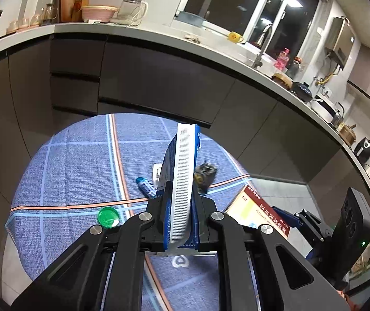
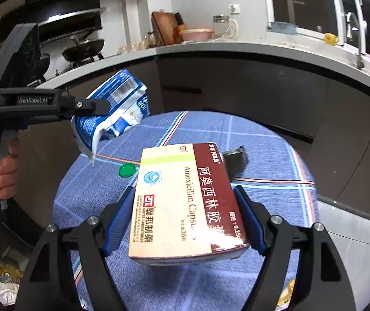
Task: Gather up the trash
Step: 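Carry carton and medicine box over the bin and open both tools to drop them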
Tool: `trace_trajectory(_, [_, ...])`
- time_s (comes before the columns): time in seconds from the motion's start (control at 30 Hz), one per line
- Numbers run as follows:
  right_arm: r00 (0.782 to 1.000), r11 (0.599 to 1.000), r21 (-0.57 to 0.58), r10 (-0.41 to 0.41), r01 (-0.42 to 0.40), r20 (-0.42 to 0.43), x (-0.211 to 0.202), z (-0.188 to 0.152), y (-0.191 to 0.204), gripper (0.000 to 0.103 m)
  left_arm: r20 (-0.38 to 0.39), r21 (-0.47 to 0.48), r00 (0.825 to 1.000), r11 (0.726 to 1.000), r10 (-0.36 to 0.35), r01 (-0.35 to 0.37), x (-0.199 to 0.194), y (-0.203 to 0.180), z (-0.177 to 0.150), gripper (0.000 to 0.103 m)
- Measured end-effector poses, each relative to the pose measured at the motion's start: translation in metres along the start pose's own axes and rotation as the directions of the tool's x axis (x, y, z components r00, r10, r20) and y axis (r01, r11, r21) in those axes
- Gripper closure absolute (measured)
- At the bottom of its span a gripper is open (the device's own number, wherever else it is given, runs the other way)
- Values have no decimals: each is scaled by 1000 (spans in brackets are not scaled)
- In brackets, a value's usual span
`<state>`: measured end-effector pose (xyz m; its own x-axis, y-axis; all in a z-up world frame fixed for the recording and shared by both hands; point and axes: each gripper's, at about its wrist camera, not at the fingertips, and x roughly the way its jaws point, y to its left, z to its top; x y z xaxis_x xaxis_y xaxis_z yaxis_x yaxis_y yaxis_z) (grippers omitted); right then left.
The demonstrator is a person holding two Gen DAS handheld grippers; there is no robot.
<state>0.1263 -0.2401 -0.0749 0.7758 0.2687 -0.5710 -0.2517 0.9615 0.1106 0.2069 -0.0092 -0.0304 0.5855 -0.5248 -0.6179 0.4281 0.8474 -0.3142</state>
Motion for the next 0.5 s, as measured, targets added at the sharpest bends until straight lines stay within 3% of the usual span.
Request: trace_trajectory(0.5, [990, 990, 70, -128, 124, 59, -67, -19, -42, 27, -22, 102, 995, 990, -97, 99, -8, -72, -13, 92])
